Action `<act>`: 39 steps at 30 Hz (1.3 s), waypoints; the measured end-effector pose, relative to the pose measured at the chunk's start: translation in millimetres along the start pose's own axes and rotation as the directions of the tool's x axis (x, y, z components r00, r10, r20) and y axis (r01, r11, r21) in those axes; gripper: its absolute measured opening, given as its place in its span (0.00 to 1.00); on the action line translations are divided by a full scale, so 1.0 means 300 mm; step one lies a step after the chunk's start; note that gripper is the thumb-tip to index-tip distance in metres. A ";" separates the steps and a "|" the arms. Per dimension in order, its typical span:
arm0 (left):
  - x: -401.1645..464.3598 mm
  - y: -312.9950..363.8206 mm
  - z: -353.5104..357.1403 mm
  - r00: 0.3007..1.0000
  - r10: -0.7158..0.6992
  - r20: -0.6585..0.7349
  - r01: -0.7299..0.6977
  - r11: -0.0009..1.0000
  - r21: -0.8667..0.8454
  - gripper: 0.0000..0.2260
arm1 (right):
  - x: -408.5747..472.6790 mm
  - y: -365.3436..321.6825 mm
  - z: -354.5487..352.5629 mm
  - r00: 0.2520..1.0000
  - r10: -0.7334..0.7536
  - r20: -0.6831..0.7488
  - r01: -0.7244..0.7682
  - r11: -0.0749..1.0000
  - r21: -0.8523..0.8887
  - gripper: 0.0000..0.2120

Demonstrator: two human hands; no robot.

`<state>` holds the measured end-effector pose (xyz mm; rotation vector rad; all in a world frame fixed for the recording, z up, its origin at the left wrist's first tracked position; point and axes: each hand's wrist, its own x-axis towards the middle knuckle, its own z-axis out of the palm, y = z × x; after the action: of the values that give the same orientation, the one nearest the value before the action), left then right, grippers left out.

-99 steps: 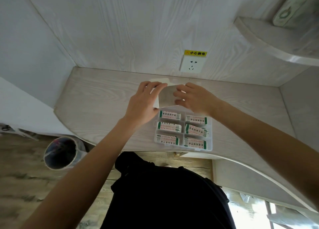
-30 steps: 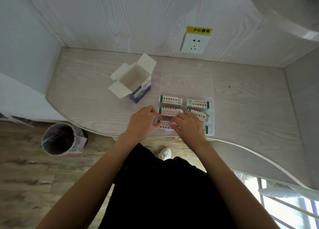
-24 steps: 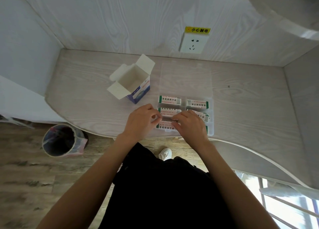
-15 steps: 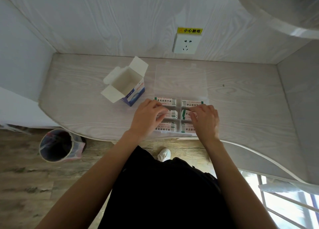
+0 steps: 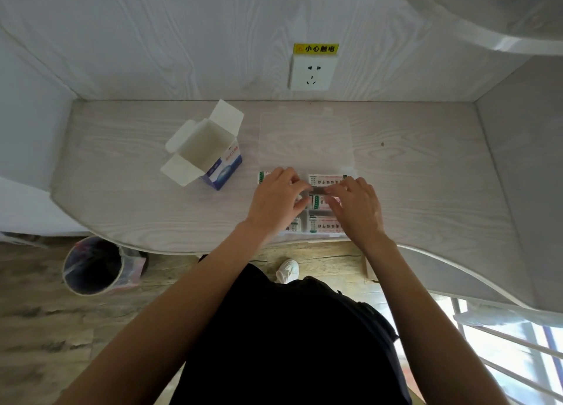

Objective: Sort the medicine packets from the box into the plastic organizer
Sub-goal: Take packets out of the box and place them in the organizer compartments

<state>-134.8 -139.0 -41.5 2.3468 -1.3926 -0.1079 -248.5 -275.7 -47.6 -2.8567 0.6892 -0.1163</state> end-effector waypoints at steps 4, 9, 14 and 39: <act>0.040 0.040 0.021 0.997 0.021 0.069 -0.022 1.000 0.005 0.11 | -0.005 0.023 -0.010 0.999 0.000 -0.042 0.000 1.000 0.003 0.05; 0.064 0.051 0.033 0.988 -0.017 0.150 0.008 0.998 0.056 0.16 | 0.001 0.001 -0.011 0.999 -0.044 -0.014 0.045 0.997 0.066 0.08; 0.070 0.047 0.028 0.972 -0.047 0.228 0.025 0.995 0.096 0.16 | 0.004 0.022 -0.014 1.000 0.024 -0.016 -0.023 0.997 0.078 0.07; 0.086 0.059 0.040 0.946 -0.053 0.319 -0.007 0.983 0.182 0.18 | -0.012 0.080 -0.017 0.989 0.060 0.134 -0.058 0.998 -0.018 0.14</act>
<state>-139.7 -172.3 -42.3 2.5844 -1.5833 -0.4056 -263.2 -295.9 -47.9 -2.8228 0.7486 0.0893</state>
